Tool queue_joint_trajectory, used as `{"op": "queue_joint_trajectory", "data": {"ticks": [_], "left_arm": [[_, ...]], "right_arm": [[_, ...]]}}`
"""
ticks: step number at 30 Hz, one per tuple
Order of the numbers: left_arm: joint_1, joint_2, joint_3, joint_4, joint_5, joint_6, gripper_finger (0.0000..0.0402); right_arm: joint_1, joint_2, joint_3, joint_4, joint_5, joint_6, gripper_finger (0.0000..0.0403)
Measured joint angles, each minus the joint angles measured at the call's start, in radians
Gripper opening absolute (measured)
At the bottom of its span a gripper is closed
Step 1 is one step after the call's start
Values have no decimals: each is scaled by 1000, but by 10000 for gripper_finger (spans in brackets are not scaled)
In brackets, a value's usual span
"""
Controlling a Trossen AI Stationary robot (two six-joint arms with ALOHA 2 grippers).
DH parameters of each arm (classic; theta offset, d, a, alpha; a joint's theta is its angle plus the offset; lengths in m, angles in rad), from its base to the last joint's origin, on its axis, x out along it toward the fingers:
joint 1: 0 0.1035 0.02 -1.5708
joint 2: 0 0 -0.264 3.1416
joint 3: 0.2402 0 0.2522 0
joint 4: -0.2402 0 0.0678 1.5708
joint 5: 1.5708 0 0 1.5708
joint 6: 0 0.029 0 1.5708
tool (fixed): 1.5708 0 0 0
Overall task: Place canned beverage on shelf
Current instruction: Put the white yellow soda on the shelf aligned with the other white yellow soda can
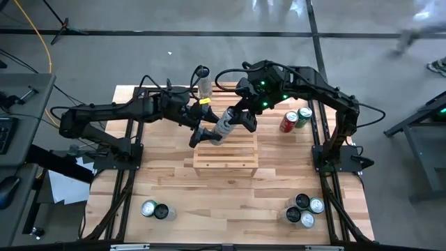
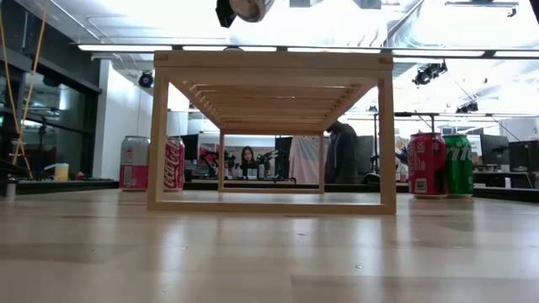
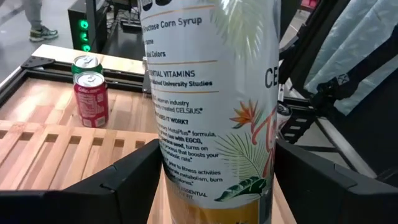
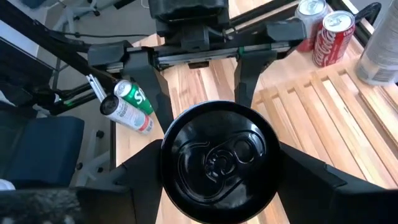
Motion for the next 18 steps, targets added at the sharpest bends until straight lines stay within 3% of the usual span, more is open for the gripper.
{"op": "queue_joint_trajectory", "data": {"ticks": [4,8,12,18], "left_arm": [[0,0,0,7,-11,-15,271],[0,0,0,10,-22,-23,222],[1,-2,0,10,-25,-21,219],[26,-30,-5,-23,-34,-35,219]], "right_arm": [[0,0,0,18,6,-4,239],[0,0,0,20,8,-11,239],[0,0,0,21,8,-11,239],[-5,-3,6,80,46,2,304]]}}
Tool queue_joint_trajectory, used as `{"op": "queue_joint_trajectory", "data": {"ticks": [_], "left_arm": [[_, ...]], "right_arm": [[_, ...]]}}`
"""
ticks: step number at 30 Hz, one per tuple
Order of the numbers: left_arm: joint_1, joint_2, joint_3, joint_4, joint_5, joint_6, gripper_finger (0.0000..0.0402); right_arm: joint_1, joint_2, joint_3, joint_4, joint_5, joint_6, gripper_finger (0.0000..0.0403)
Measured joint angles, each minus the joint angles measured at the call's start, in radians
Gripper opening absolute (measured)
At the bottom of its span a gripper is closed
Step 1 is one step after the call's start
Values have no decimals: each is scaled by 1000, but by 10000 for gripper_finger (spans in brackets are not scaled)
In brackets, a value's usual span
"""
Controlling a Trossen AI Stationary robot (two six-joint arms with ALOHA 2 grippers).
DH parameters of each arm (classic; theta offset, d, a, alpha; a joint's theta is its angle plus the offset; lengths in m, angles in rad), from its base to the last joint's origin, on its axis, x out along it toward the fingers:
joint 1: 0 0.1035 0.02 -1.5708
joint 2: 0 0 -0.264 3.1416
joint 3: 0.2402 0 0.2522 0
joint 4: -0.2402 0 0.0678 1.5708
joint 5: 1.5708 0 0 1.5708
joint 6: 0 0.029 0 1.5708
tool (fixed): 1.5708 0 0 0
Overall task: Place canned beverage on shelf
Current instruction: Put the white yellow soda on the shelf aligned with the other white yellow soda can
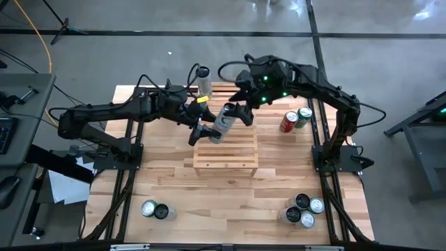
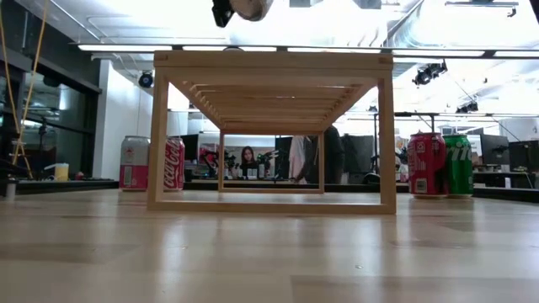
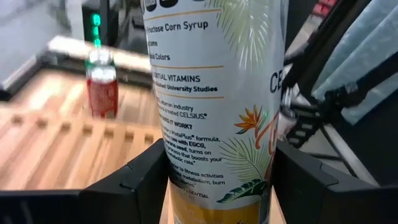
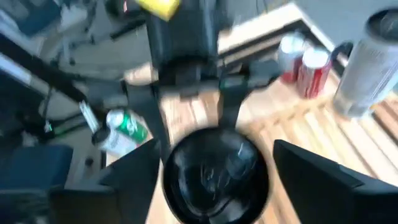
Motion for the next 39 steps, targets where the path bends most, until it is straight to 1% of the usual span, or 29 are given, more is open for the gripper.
{"op": "queue_joint_trajectory", "data": {"ticks": [3,7,9,11,13,16,19,22,24,27,29,31,33,35,36,38,39], "left_arm": [[18,-25,-2,-47,-2,11,219],[32,-72,0,-111,-36,38,219],[32,-91,0,-131,-63,41,219],[32,-121,-2,-136,-69,42,219],[31,-159,-25,-96,-89,42,219],[31,-213,-107,-11,-125,10,219],[32,-265,-204,119,-155,-58,219],[30,-311,-287,256,-172,-122,219],[28,-325,-330,331,-176,-156,219],[17,-327,-358,409,-195,-168,219],[11,-326,-359,430,-220,-162,219],[3,-311,-359,446,-238,-150,219],[2,-288,-359,457,-239,-137,219],[1,-261,-359,486,-239,-136,219],[2,-247,-359,501,-239,-139,219],[2,-216,-359,520,-239,-138,219],[2,-200,-359,530,-239,-138,219]], "right_arm": [[-9,-6,0,-7,-4,0,326],[-34,-27,-1,-27,-11,-3,333],[-46,-42,-1,-54,8,-10,334],[-52,-53,-1,-111,57,-25,334],[-52,-60,-1,-170,121,-38,335],[-52,-61,-2,-251,183,-55,335],[-51,-65,-27,-275,203,-75,336],[-46,-98,-120,-250,203,-87,336],[-45,-151,-244,-172,198,-83,336],[-46,-272,-513,45,174,-37,336],[-46,-361,-706,256,135,25,336],[-45,-438,-874,544,106,96,336],[-45,-488,-1000,846,92,152,336],[-45,-496,-1074,1078,91,182,336],[-45,-493,-1092,1143,89,185,336],[-44,-473,-1096,1198,89,179,336],[-43,-460,-1087,1198,89,172,336]]}}
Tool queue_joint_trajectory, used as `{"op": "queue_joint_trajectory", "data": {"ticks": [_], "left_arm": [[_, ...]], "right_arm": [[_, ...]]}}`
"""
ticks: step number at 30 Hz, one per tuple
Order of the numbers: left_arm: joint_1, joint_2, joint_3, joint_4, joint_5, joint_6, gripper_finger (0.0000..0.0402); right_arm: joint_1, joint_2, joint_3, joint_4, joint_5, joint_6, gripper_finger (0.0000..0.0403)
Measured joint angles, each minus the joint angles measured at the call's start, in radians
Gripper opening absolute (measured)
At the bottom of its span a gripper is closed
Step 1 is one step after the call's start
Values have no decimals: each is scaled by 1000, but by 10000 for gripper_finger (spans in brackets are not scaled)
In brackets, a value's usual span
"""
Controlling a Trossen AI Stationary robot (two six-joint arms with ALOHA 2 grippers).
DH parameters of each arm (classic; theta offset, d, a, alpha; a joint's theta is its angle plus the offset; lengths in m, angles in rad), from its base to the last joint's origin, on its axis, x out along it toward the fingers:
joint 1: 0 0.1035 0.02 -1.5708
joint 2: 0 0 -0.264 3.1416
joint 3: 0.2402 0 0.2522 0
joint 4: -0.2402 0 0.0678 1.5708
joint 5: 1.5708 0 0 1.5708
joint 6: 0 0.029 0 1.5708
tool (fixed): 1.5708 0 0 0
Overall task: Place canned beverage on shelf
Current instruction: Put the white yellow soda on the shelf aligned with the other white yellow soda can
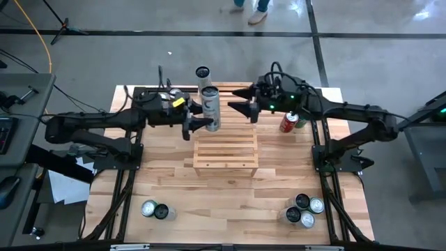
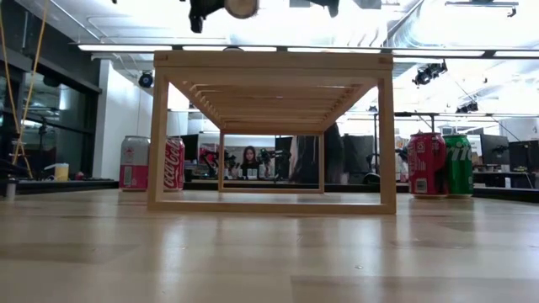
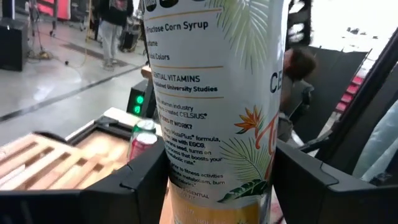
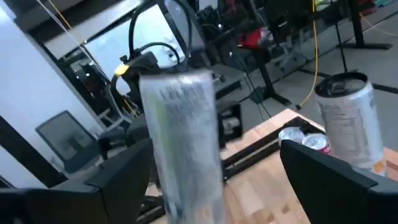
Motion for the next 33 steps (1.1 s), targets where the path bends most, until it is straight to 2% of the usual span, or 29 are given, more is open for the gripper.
{"op": "queue_joint_trajectory", "data": {"ticks": [11,20,24,29,31,33], "left_arm": [[-3,117,0,161,-6,4,219],[-3,123,0,141,-1,24,219],[-4,122,1,139,2,26,219],[-4,121,3,133,6,27,219],[-4,121,3,130,6,25,222],[-4,121,3,124,12,18,258]], "right_arm": [[5,129,107,-45,-46,-75,336],[5,167,153,-43,-101,-66,335],[5,166,171,-54,-104,-55,308],[5,165,181,-77,-104,-50,231],[5,164,183,-84,-105,-51,230],[5,164,183,-96,-104,-52,230]]}}
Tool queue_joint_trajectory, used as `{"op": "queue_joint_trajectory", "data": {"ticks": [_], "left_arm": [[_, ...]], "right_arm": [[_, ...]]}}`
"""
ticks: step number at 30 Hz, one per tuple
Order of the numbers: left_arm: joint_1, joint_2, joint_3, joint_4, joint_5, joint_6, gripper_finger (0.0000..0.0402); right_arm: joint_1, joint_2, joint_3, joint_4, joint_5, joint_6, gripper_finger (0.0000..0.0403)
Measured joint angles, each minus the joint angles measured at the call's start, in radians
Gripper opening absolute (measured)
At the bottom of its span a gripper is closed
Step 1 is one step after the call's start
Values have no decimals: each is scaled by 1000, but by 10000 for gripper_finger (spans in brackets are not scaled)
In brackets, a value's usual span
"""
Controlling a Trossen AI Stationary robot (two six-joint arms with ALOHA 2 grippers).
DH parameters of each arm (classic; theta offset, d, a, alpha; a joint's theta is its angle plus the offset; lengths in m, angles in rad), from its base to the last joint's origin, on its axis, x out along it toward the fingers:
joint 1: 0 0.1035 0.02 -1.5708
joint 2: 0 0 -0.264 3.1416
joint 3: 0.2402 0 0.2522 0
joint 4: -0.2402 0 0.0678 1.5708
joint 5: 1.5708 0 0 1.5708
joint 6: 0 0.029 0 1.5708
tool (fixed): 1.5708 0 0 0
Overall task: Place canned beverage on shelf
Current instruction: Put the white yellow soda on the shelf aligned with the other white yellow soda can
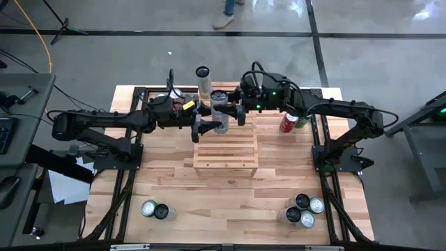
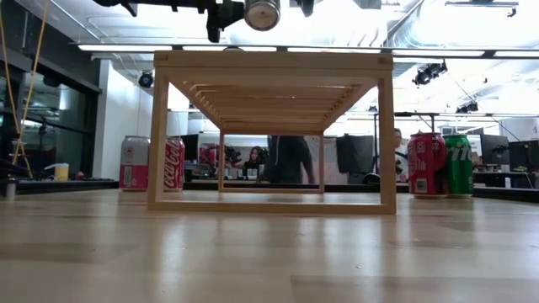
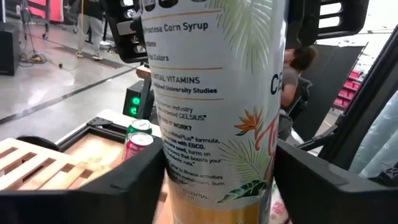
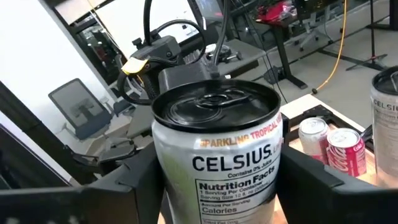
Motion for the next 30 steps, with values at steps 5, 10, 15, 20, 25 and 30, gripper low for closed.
{"op": "queue_joint_trajectory", "data": {"ticks": [5,10,15,20,25,30], "left_arm": [[24,-50,21,-132,62,-47,353],[51,-159,99,-420,65,-40,371],[81,-310,116,-434,5,-36,366],[87,-426,112,-390,-103,-11,364],[86,-490,63,-257,-150,-29,364],[86,-501,55,-236,-173,-73,364]], "right_arm": [[-15,-40,0,-107,-12,-59,230],[-39,-115,-2,-300,37,-136,230],[-41,-182,-96,-301,84,-174,230],[-54,-208,-304,30,83,-174,230],[-95,-148,-418,477,82,-177,230],[-156,-30,-360,552,87,-211,230]]}}
